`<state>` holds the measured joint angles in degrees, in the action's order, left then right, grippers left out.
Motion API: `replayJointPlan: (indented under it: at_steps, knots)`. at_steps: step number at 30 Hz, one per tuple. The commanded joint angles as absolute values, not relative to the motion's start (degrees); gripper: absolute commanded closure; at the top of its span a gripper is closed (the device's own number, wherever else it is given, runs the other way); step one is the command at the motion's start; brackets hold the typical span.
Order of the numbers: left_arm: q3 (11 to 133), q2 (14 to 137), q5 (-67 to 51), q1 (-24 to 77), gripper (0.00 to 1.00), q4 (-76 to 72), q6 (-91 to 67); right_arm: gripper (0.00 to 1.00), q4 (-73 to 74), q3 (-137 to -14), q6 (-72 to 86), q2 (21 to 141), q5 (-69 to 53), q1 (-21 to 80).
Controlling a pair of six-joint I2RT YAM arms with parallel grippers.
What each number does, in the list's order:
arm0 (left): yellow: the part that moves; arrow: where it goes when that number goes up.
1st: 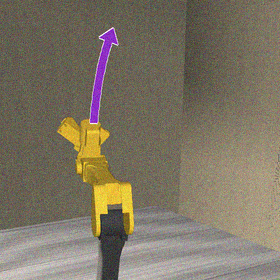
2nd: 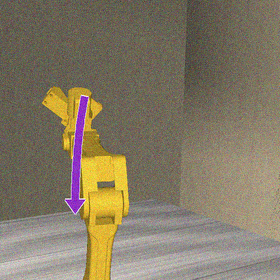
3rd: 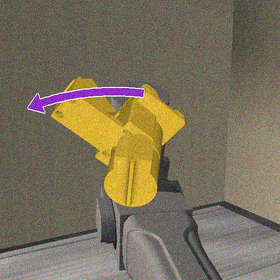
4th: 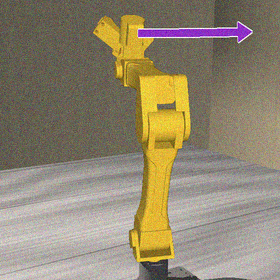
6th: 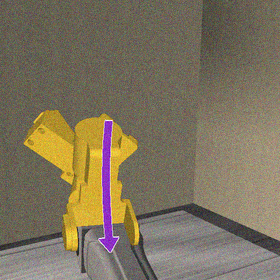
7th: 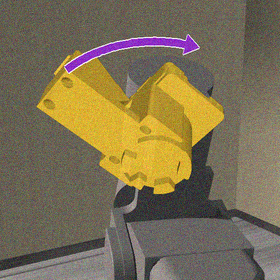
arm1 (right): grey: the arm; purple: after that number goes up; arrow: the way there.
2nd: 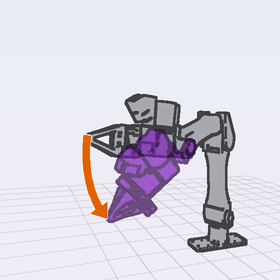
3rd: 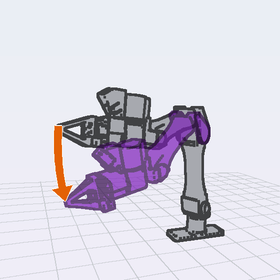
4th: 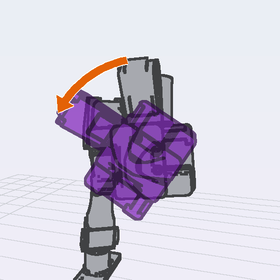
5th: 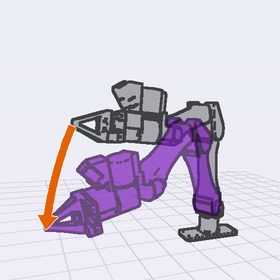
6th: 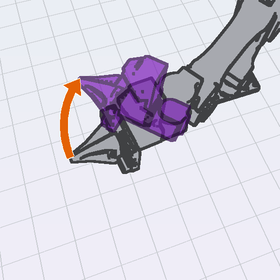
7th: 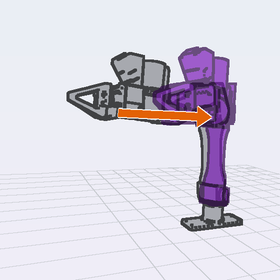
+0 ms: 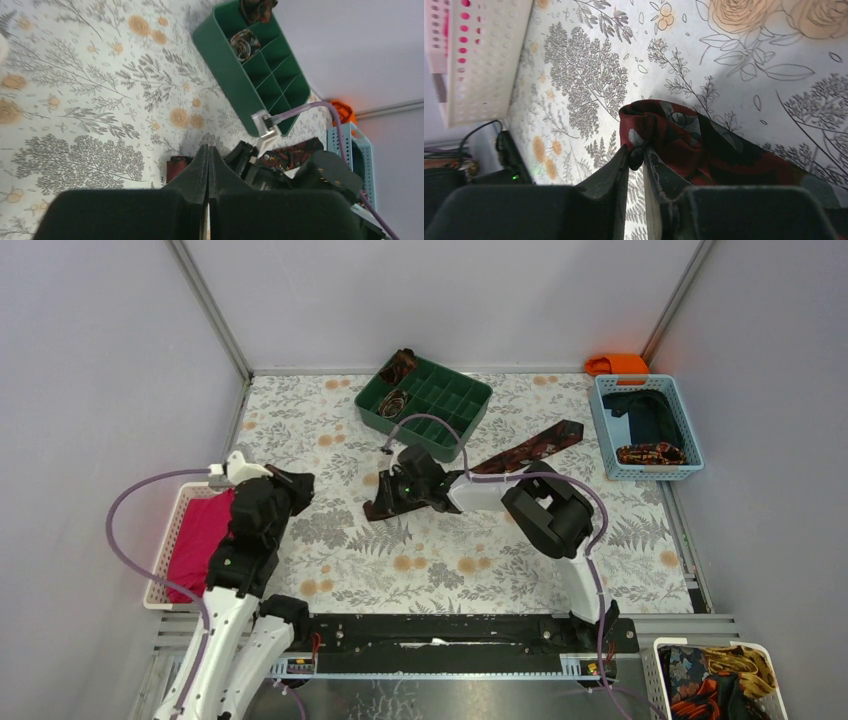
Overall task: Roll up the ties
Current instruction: Roll the tie at the center of the board.
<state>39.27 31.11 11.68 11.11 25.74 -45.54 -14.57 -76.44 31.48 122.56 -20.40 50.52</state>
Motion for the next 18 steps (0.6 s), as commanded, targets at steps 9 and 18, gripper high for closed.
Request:
replayJointPlan:
  at_steps: [9, 18]
  knots:
    - [30.4, 45.4, 1.5, 11.4, 1.00, 0.9, -49.0, 0.80, -41.6, -65.9, 50.5, 117.3, -41.6, 43.0]
    - [30.1, 56.7, 7.2, 20.4, 1.00, -9.1, -46.5, 0.82, -53.2, -64.1, 59.4, 123.2, -46.4, 40.0]
